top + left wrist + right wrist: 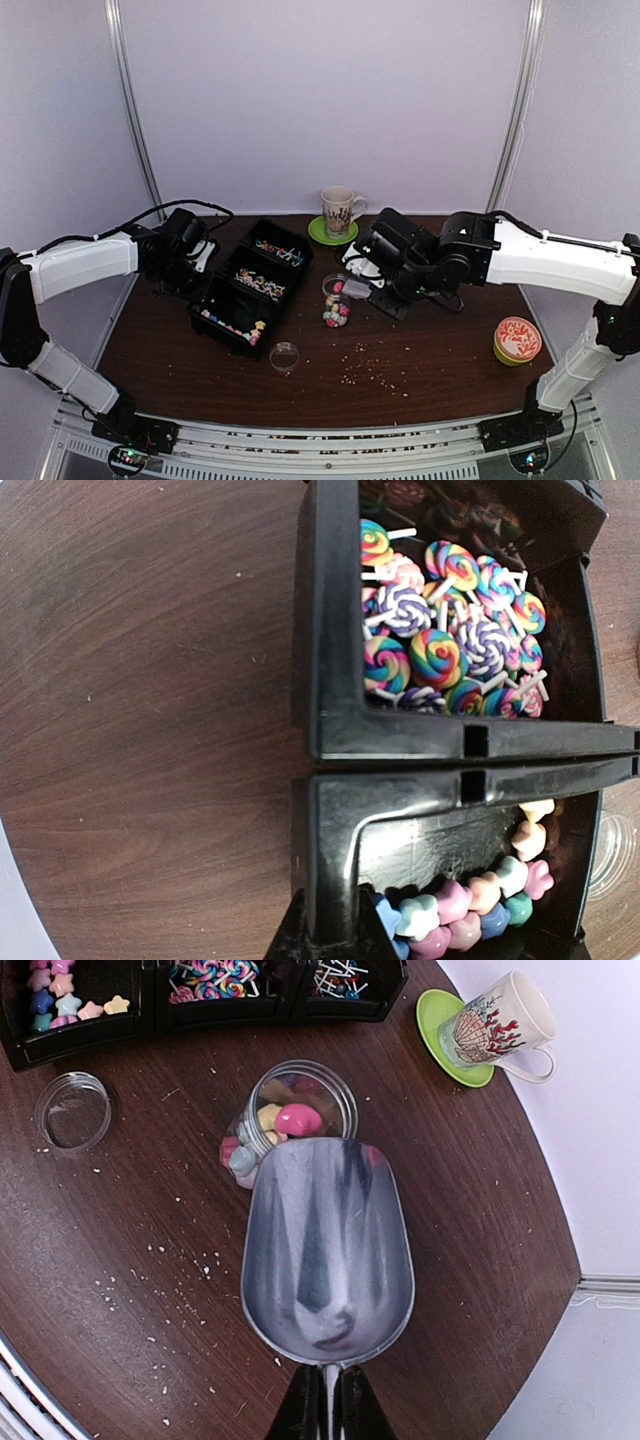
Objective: Pack the candies
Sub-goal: Place the fake candies in the packing bottle.
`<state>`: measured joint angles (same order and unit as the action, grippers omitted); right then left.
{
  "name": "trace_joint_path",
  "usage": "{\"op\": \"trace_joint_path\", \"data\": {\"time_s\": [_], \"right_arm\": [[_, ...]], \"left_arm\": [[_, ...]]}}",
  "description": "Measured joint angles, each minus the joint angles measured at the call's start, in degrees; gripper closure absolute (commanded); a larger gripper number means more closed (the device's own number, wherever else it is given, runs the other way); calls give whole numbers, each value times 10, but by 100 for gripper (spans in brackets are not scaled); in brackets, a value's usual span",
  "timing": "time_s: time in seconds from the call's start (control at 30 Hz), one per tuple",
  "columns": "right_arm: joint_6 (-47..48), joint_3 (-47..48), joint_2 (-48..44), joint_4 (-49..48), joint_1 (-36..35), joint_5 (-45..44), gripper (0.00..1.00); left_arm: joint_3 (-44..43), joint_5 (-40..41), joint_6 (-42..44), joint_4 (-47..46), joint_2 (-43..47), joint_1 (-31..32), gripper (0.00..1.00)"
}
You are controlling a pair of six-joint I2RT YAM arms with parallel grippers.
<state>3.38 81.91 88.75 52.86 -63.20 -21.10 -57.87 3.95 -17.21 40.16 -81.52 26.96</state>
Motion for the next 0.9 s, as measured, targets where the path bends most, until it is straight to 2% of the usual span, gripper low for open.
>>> {"op": "trace_joint_path", "data": {"time_s": [0.53,0.6,0.9], "right_arm": [[15,59,28,47,1,-12,100],[19,44,20,21,1,-16,100],[40,-132,-112,-177,-7,-2,100]], "left_arm": [[0,-5,0,2,0,-3,100],[0,-5,0,2,0,-4,100],[-20,-12,18,19,-12,-16,100]]}}
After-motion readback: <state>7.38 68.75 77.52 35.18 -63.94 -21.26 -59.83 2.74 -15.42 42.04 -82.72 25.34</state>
